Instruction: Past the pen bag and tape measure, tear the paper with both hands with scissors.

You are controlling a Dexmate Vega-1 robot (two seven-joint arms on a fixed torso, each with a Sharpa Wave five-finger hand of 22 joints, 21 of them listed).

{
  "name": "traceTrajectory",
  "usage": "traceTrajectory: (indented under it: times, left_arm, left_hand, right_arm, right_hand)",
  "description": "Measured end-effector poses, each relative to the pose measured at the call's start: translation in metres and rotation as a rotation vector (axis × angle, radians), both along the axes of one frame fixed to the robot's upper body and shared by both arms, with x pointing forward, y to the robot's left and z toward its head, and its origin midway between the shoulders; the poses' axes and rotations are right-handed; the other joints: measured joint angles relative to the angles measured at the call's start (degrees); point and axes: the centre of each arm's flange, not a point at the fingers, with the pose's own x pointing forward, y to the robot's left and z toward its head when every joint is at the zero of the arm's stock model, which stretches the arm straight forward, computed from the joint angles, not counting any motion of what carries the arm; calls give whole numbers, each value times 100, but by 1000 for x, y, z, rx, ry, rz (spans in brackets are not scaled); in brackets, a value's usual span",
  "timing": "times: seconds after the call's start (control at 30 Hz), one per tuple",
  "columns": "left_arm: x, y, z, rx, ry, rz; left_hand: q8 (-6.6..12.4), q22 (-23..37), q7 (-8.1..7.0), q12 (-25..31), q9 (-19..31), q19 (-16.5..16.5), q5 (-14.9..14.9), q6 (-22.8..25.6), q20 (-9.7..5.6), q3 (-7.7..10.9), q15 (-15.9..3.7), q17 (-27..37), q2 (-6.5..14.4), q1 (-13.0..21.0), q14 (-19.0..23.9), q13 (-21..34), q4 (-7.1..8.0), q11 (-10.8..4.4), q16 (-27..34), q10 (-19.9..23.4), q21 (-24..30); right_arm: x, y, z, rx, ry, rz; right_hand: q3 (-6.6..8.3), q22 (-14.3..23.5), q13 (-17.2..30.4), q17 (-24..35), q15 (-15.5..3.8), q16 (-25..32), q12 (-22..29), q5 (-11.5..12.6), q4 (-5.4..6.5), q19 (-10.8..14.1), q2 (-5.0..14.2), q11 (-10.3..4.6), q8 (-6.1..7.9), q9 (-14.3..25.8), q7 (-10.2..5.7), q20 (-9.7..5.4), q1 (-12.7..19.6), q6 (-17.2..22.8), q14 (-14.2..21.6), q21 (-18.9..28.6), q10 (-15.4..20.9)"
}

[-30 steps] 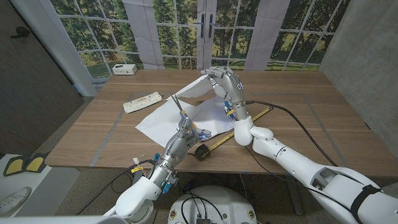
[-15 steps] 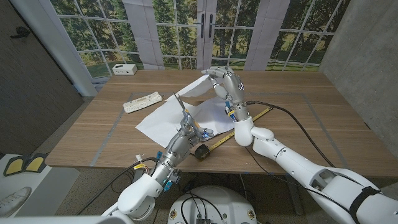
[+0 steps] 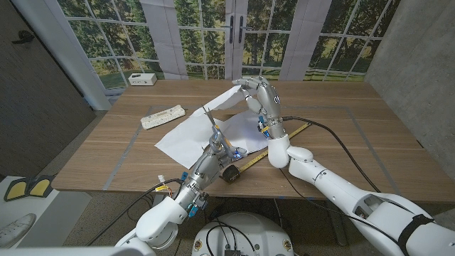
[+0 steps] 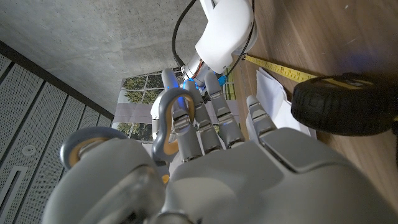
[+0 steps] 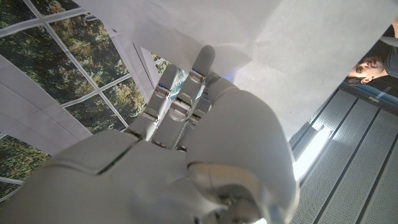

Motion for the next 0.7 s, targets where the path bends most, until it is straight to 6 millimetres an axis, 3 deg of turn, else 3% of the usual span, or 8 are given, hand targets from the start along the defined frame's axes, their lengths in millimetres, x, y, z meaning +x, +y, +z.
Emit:
traceTrajectory:
  times: [0.7]
  left_arm:
    - [1,1,-1,0,1,-7]
  left_hand:
    - [0,0,0,1,-1,0,0,0,0,0,0,0,0,0,0,-21,0,0,22,0,0]
  right_arm:
    - [2,6,4,16,21,6]
  right_hand:
    - [-25,-28,-1,42,0,-36,0,0,25,-109,0,1,0,0,0,8,0,0,0,172,0]
